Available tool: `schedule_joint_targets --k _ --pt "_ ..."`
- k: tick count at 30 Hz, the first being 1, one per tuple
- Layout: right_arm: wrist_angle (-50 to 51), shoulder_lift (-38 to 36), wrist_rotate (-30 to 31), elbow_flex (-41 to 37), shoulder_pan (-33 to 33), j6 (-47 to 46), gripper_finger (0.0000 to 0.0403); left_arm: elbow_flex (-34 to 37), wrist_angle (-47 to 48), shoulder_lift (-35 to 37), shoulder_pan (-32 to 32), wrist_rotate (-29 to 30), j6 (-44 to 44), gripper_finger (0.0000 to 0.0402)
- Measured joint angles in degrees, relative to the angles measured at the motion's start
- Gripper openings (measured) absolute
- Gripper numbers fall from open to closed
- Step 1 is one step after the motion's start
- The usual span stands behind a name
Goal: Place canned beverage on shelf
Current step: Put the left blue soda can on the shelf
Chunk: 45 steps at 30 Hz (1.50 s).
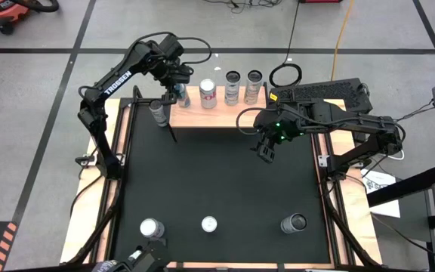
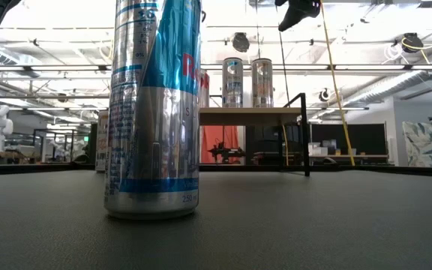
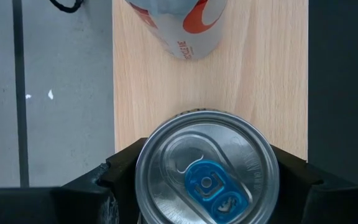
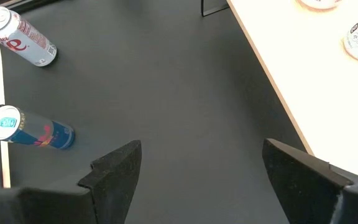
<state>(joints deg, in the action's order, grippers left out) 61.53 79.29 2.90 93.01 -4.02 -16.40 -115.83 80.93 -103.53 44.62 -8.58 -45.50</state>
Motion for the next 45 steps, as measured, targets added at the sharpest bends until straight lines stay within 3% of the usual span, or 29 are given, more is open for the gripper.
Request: schedule_joint_targets --k 7,18,45 --pt "-0.01 0.0 0.0 0.0 -0.01 0.0 0.0315 0.0 -0.02 0.07 0.0 1.77 -0.28 0.0247" --pt "0.01 0.0 0.01 0.0 0.01 0.0 0.0315 0.02 0.22 0.07 0.0 -0.94 -1.31 0.0247" --pt "-0.01 0.0 0.0 0.0 0.01 0.0 0.0315 0.07 -0.69 0.2 -0.17 -0.67 0.09 0.0247"
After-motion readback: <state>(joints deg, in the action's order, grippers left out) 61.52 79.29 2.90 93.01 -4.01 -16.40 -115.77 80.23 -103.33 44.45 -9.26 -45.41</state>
